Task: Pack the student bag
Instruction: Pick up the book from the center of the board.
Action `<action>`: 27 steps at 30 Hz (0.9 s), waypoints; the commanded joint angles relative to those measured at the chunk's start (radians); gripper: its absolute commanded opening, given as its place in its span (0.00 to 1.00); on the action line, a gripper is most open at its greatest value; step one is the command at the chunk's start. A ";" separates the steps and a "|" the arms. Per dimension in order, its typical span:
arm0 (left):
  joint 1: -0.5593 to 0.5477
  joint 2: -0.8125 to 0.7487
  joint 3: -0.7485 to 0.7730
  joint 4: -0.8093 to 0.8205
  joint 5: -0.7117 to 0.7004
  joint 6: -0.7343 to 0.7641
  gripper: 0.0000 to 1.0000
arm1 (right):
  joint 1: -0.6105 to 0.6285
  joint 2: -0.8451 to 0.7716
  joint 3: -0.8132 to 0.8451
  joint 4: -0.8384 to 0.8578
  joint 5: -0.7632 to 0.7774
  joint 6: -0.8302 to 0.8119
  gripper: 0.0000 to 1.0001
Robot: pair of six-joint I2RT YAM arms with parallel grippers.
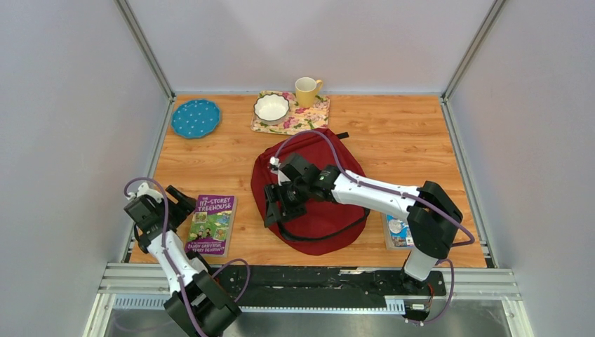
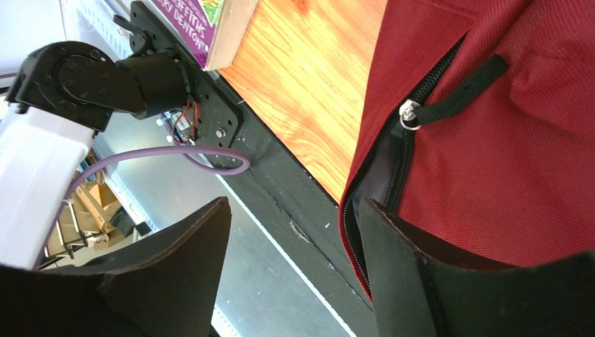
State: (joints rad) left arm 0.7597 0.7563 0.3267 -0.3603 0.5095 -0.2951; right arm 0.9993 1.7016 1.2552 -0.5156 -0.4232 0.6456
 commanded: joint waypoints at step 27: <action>-0.005 0.144 -0.026 0.063 0.196 -0.046 0.83 | 0.113 0.510 0.411 0.270 0.152 0.439 0.68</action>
State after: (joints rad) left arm 0.7593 0.8799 0.2878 -0.3080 0.6632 -0.3431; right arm 1.1183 2.1742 1.6295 -0.3332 -0.3382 0.9344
